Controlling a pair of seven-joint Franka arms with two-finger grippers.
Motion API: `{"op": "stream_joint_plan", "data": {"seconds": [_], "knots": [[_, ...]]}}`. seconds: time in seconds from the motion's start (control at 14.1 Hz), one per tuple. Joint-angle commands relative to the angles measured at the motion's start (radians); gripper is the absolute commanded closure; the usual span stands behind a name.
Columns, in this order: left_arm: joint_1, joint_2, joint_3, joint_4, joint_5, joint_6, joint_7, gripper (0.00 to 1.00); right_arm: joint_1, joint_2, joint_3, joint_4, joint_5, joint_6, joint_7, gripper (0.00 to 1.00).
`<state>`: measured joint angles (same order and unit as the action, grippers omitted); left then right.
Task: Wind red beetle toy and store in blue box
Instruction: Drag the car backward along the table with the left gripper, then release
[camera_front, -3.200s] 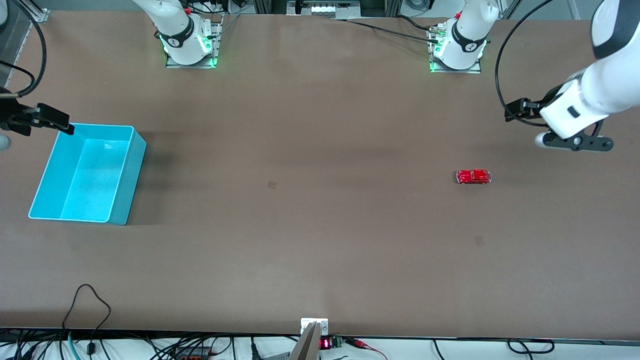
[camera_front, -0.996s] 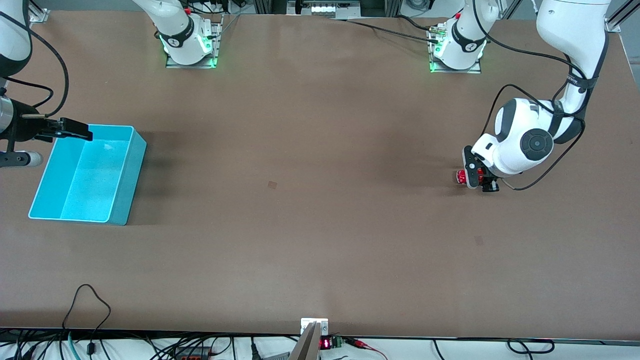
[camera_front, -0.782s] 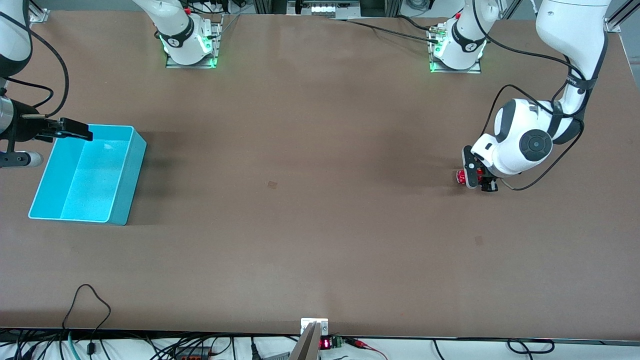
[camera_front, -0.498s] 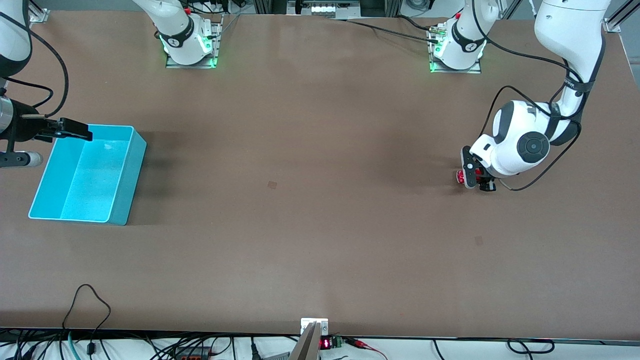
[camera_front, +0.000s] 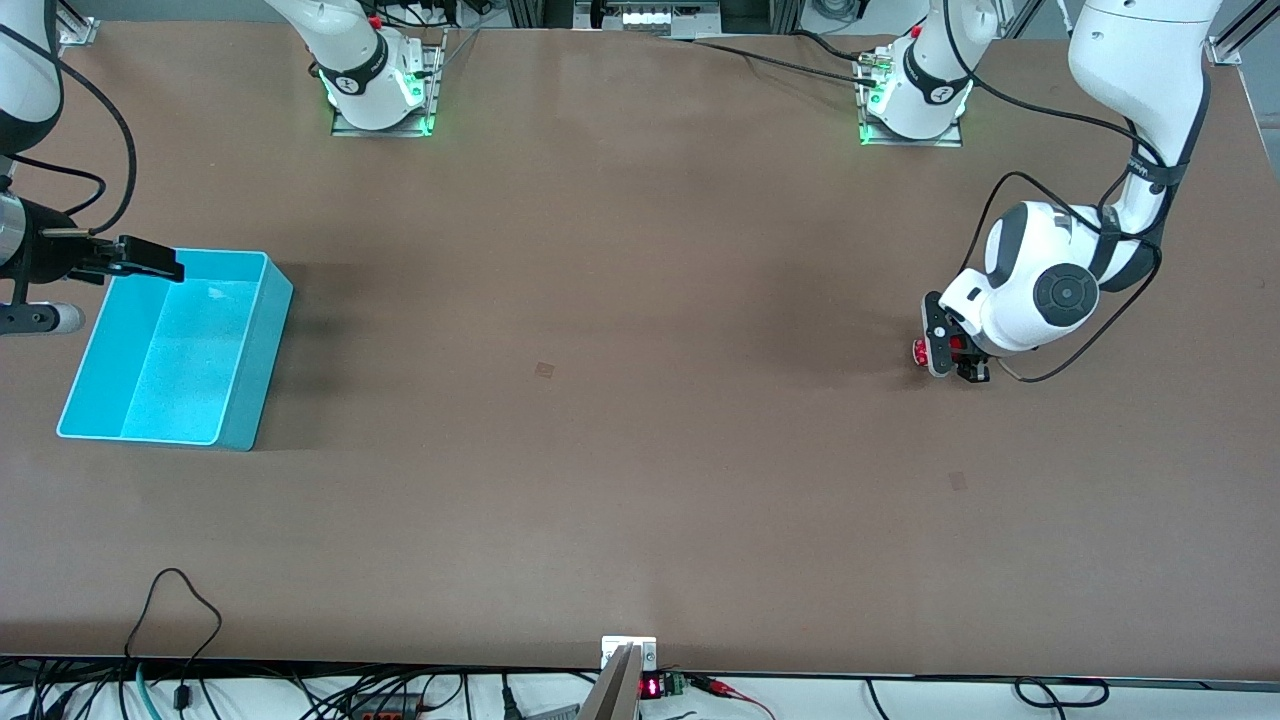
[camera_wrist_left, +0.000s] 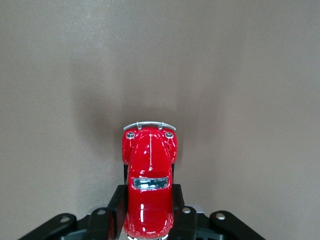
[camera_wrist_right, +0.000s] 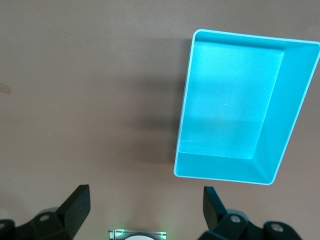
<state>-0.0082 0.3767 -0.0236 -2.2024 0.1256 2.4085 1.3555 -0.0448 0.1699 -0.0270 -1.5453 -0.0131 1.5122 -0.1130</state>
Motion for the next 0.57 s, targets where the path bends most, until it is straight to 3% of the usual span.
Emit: {"op": "stream_joint_plan", "data": {"seconds": [0.0,0.5], "knots": [[0.008,0.027,-0.001,0.000,0.019,0.004,0.016,0.86,-0.006,-0.001,0.002,0.008,-0.013,-0.009,-0.007,0.00],[0.178,0.097,0.001,0.052,0.019,0.043,0.278,0.86,-0.007,0.003,0.002,0.008,-0.013,-0.009,-0.007,0.00]]}}
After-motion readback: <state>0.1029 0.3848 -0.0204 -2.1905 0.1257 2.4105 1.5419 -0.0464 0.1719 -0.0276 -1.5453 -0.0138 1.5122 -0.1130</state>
